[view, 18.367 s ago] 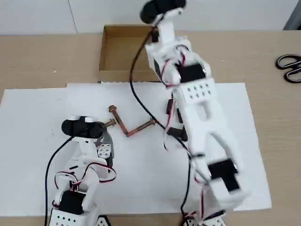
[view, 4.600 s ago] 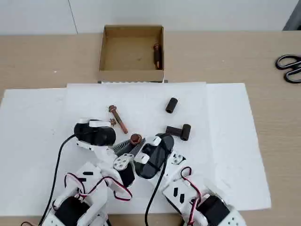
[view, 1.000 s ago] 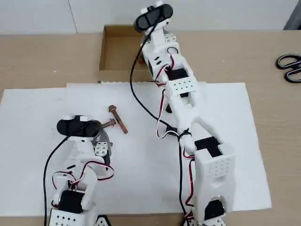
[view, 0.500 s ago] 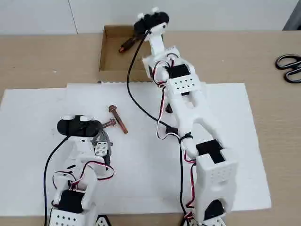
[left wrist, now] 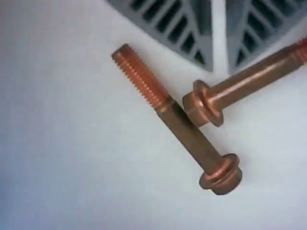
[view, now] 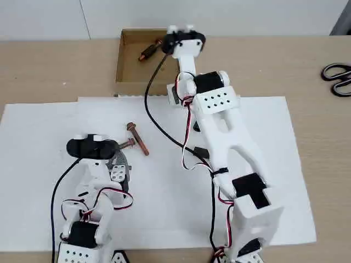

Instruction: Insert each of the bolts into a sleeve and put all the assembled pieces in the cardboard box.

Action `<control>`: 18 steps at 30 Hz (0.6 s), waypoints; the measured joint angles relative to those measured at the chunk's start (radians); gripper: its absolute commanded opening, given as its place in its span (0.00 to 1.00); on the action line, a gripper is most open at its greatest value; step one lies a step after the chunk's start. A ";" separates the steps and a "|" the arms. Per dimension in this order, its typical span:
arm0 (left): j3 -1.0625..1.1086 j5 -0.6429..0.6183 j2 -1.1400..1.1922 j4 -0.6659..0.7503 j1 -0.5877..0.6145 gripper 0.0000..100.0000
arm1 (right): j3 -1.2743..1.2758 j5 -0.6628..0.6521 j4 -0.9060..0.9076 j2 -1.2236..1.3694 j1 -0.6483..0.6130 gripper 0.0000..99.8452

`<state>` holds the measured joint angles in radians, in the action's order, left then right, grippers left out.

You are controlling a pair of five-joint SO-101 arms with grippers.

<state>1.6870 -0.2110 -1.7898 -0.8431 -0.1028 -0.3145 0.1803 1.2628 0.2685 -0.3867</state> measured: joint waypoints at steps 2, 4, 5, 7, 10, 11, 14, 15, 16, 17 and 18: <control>0.000 0.000 0.000 0.000 0.000 0.01 | 0.000 0.058 0.060 -0.005 0.002 0.01; 0.000 0.000 0.000 0.000 0.000 0.01 | 0.000 0.115 0.109 -0.006 0.002 0.01; 0.000 0.000 0.000 0.000 0.000 0.01 | 0.000 0.138 0.126 -0.006 0.003 0.01; 0.000 0.000 0.000 0.000 0.000 0.01 | 0.000 0.176 0.147 -0.006 0.014 0.01; 0.000 0.000 0.000 0.000 0.000 0.01 | 0.000 0.203 0.155 -0.006 0.035 0.09; 0.000 0.000 0.000 0.000 0.000 0.01 | -0.002 0.206 0.155 0.003 0.040 0.13; 0.000 0.000 0.000 0.000 0.000 0.01 | -0.011 0.210 0.155 0.029 0.040 0.19; 0.000 0.000 0.000 0.000 0.000 0.01 | -0.011 0.212 0.155 0.032 0.041 0.19; 0.000 0.000 0.000 0.000 0.000 0.01 | -0.011 0.212 0.155 0.038 0.044 0.18; 0.000 0.000 0.000 0.000 0.000 0.01 | -0.011 0.212 0.153 0.043 0.046 0.18; 0.000 0.000 0.000 0.000 0.000 0.01 | -0.011 0.212 0.150 0.049 0.046 0.17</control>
<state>1.6870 -0.2110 -1.7898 -0.8431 -0.1028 -0.3253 0.3920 1.4131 0.3176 -0.3406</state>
